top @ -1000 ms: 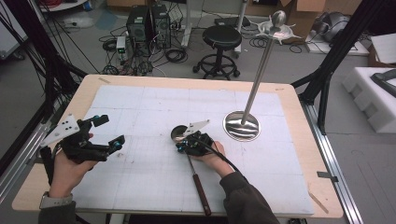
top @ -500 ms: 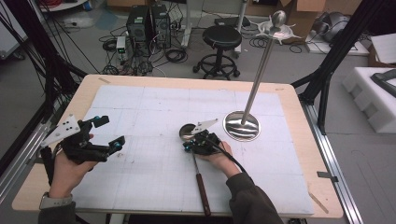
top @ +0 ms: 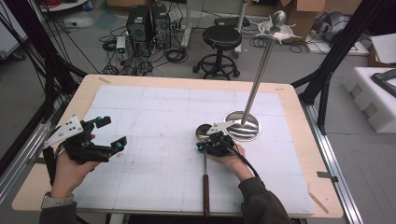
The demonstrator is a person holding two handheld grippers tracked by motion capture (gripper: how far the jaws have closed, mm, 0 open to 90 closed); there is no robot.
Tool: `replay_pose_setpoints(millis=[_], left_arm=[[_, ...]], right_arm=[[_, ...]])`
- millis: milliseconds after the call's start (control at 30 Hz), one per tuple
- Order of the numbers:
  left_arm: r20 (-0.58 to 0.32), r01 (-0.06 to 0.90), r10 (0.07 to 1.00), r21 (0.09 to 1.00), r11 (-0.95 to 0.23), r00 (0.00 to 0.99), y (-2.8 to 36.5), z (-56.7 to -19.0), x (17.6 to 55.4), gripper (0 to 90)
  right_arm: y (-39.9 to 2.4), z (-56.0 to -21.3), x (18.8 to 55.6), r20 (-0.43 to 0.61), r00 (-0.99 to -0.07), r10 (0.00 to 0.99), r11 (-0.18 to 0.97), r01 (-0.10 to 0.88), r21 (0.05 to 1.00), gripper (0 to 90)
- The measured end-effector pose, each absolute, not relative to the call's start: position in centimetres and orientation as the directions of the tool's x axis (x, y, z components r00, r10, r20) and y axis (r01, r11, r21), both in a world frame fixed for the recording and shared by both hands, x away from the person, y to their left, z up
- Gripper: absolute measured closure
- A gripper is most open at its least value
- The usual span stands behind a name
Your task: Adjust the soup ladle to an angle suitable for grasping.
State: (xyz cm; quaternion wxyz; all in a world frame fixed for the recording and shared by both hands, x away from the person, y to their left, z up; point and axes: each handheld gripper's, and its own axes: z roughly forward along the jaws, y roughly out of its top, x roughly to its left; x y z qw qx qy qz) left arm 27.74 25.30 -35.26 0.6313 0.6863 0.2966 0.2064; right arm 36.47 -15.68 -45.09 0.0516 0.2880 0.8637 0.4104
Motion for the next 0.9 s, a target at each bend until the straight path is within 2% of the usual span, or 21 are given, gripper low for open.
replay_pose_setpoints(millis=[500,900], left_arm=[[-0.095,0.16,0.655,0.986,-0.04,0.749,24.9,-35.5,27.8,1.8],[-0.092,0.16,0.649,0.986,-0.046,0.755,24.8,-35.5,27.8,1.8]], right_arm=[[-19.9,-45.2,35.3,0.132,-0.773,0.621,0.445,0.486,0.752,90.0],[-22.2,-45.2,34.2,0.118,-0.752,0.649,0.435,0.494,0.753,90.0]])
